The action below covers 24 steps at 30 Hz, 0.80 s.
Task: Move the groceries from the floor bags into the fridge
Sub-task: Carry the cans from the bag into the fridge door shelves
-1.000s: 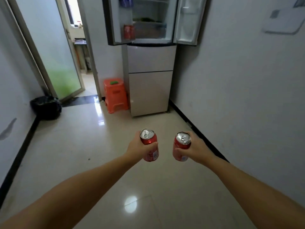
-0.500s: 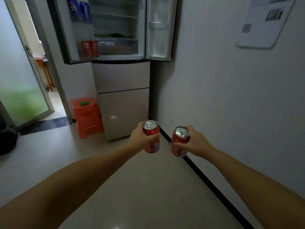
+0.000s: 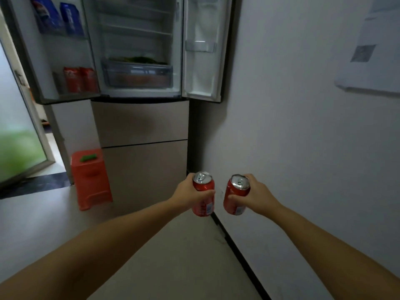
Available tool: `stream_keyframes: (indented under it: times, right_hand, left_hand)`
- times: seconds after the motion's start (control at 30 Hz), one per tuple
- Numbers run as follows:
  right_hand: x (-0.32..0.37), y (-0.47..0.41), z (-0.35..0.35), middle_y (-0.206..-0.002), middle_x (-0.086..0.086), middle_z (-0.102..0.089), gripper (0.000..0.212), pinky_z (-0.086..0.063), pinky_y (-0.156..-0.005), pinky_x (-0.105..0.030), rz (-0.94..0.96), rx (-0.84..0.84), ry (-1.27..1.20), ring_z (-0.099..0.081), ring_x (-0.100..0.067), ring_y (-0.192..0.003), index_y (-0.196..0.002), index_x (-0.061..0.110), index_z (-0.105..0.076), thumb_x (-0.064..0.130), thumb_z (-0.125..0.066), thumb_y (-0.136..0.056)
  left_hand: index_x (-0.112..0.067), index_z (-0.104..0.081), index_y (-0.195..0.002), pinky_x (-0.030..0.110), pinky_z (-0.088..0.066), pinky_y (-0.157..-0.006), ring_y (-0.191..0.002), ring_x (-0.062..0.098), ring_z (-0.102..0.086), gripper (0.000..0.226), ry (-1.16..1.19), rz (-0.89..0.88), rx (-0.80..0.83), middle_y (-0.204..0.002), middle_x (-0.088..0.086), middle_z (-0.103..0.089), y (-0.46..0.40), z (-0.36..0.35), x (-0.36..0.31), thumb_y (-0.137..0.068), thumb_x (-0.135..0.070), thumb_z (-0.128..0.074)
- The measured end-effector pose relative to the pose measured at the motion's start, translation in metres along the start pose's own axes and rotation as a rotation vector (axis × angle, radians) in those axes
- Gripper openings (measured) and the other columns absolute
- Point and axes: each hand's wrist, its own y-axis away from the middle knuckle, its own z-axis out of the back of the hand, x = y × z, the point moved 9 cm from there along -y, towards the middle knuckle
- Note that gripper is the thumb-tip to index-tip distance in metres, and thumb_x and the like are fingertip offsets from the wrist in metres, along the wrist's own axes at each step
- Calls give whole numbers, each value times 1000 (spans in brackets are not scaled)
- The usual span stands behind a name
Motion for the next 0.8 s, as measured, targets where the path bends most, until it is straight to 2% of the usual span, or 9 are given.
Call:
stream_keyframes:
  times: [0.07, 0.2, 0.3, 0.4, 0.5, 0.57, 0.67, 0.8]
  right_hand:
    - [-1, -51, 10, -107, 5, -55, 60, -41, -67, -11, 27, 3, -13, -55, -13, -98, -120, 22, -44, 25, -80, -72]
    - [5, -150, 16, -112, 2, -53, 65, -46, -85, -25, 77, 74, 2, -52, -15, -103, -126, 19, -42, 25, -79, -74]
    - [25, -227, 22, -120, -1, -55, 67, -48, -89, -30, 141, 98, 26, -54, -19, -109, -128, 19, -42, 28, -79, -74]
    - [61, -307, 32, -115, 1, -56, 69, -46, -82, -26, 235, 57, 43, -56, -17, -106, -128, 20, -43, 34, -80, -71]
    - [111, -384, 51, -111, 6, -54, 71, -46, -83, -25, 334, -31, 37, -53, -13, -102, -130, 20, -44, 35, -80, -71]
    - [147, -433, 67, -111, 7, -53, 70, -46, -82, -23, 389, -85, 24, -54, -14, -103, -130, 20, -44, 35, -80, -71]
    - [203, -499, 101, -112, 6, -53, 69, -42, -71, -12, 472, -174, 31, -54, -13, -103, -129, 21, -44, 34, -81, -71]
    - [268, -560, 159, -107, 7, -55, 65, -38, -67, -9, 578, -344, 79, -54, -8, -93, -126, 19, -47, 33, -80, -72]
  left_hand:
    - [-18, -41, -131, 38, -49, -97, -112, 19, -56, 65, 0, 10, -63, -125, 3, -56, -40, 8, -4, -77, -27, -75]
    - [-15, -41, -131, 28, -46, -87, -104, 13, -52, 63, 5, 28, -191, -126, 3, -55, -117, 47, -16, -78, -27, -74]
    - [-15, -41, -132, 29, -45, -87, -104, 13, -52, 64, -2, 10, -260, -127, 4, -55, -178, 87, -29, -78, -26, -75]
    - [-16, -42, -131, 34, -48, -93, -110, 18, -55, 65, -7, -38, -344, -127, 5, -56, -244, 134, -46, -77, -26, -76]
    - [-15, -43, -131, 34, -48, -92, -114, 21, -56, 65, -53, -121, -378, -126, 5, -57, -316, 185, -81, -76, -26, -76]
    - [-14, -42, -131, 35, -47, -94, -116, 21, -55, 66, -70, -199, -371, -127, 5, -56, -364, 217, -115, -76, -25, -76]
    - [-16, -43, -131, 36, -46, -93, -114, 20, -55, 65, -74, -320, -396, -124, 3, -57, -430, 266, -178, -75, -23, -77]
    - [-18, -45, -130, 31, -46, -90, -107, 16, -57, 65, -30, -525, -410, -114, -2, -59, -501, 312, -268, -74, -20, -78]
